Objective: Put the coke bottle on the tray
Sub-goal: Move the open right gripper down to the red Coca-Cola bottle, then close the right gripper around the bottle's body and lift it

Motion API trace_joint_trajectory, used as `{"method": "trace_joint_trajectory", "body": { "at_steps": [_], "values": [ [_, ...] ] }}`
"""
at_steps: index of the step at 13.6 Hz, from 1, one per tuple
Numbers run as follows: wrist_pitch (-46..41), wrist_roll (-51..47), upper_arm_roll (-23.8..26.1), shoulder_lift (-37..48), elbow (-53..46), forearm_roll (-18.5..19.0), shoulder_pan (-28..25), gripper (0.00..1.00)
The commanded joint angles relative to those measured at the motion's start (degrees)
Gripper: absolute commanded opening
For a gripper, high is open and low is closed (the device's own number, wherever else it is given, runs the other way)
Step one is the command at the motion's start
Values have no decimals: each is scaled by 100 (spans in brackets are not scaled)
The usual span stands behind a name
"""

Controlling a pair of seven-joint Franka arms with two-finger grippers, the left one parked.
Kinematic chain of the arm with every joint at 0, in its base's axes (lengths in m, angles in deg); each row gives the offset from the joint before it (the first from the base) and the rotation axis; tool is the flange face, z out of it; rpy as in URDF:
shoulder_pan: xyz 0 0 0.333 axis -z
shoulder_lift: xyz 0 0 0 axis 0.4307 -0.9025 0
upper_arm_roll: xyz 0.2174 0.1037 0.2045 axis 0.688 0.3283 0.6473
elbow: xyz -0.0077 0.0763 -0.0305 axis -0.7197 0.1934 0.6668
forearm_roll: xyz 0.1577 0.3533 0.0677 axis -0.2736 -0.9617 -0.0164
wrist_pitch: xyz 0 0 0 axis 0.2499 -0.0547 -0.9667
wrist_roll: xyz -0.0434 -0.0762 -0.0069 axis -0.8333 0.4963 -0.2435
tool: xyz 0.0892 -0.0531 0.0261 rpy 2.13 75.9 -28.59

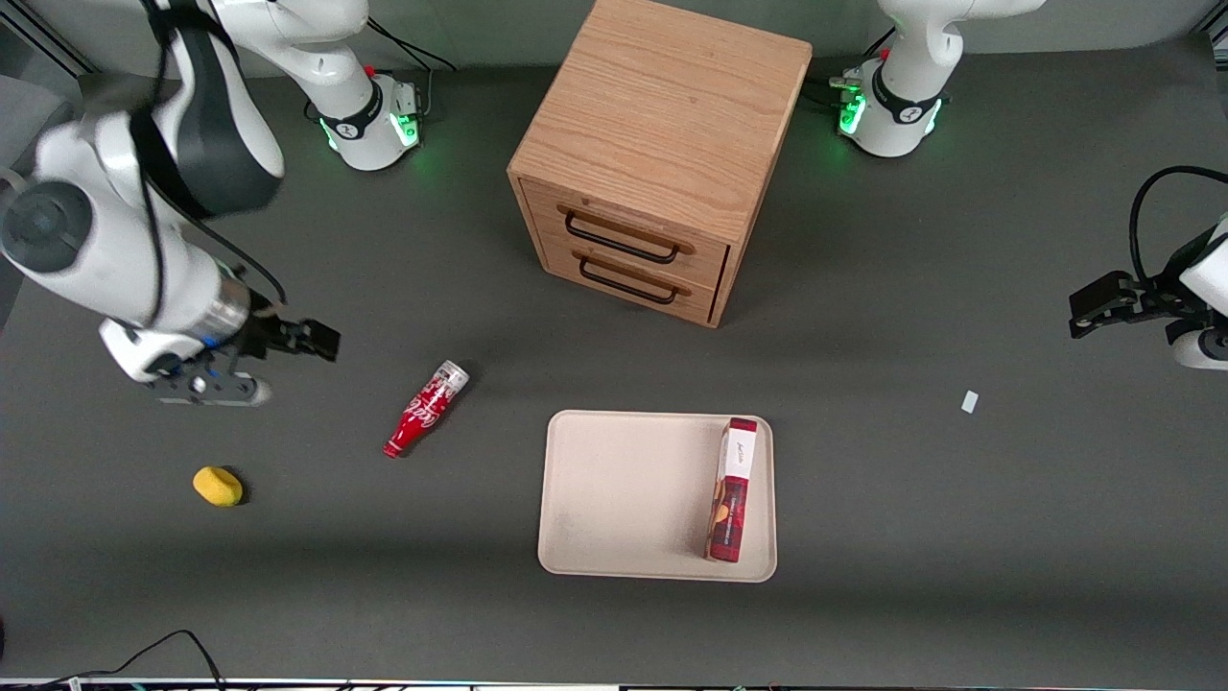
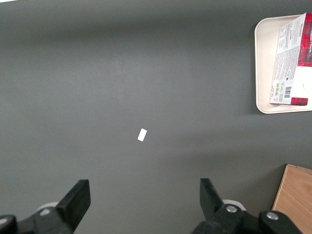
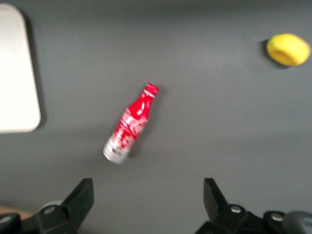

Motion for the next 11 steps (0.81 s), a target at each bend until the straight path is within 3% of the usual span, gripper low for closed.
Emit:
{"method": "trace_joint_trajectory", "body": {
  "at_steps": [1,7,11],
  "values": [
    [539,-1687,290,-561,9,24,-19,100],
    [1234,-3897,450,-1573,193,366,-107,100],
    [2755,-4313,441,-1503,1371,876,-63,100]
  ]
}}
